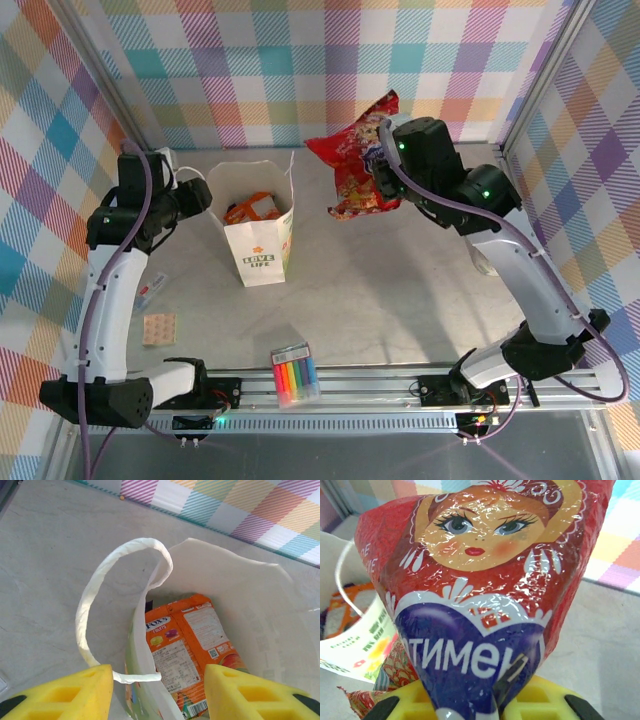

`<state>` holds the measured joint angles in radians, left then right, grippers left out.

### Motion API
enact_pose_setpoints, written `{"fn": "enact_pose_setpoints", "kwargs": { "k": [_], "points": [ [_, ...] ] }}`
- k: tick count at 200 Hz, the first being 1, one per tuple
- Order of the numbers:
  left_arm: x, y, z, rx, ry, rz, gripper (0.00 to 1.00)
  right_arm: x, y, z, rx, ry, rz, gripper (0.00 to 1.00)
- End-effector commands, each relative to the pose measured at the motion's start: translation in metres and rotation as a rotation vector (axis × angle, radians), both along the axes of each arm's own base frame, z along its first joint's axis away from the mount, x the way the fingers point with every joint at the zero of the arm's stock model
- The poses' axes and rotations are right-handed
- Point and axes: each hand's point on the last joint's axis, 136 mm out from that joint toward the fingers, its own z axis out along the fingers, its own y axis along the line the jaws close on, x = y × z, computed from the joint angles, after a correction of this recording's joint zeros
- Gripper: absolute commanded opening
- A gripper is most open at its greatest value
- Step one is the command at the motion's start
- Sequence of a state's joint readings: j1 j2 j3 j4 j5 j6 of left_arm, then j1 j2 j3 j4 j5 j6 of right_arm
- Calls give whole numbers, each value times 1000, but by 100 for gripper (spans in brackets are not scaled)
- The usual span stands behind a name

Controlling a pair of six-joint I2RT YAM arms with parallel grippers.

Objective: Place the snacks into the paper bag

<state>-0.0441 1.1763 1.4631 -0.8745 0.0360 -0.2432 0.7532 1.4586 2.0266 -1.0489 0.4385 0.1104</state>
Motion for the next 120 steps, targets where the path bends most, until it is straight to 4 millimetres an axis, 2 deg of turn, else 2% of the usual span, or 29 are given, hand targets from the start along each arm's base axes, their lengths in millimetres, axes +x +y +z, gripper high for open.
{"fn": "enact_pose_setpoints", "kwargs": {
  "k": [1, 77, 120],
  "points": [
    [1, 3, 14, -12, -59, 8, 51, -1, 8, 64, 121, -186, 20, 0],
    [8, 8, 5, -33, -60, 30, 51, -10, 59, 103, 277, -261, 173, 0],
    [10, 11, 1, -49, -69, 42, 51, -14, 93, 116, 382, -278, 282, 0]
  ]
}}
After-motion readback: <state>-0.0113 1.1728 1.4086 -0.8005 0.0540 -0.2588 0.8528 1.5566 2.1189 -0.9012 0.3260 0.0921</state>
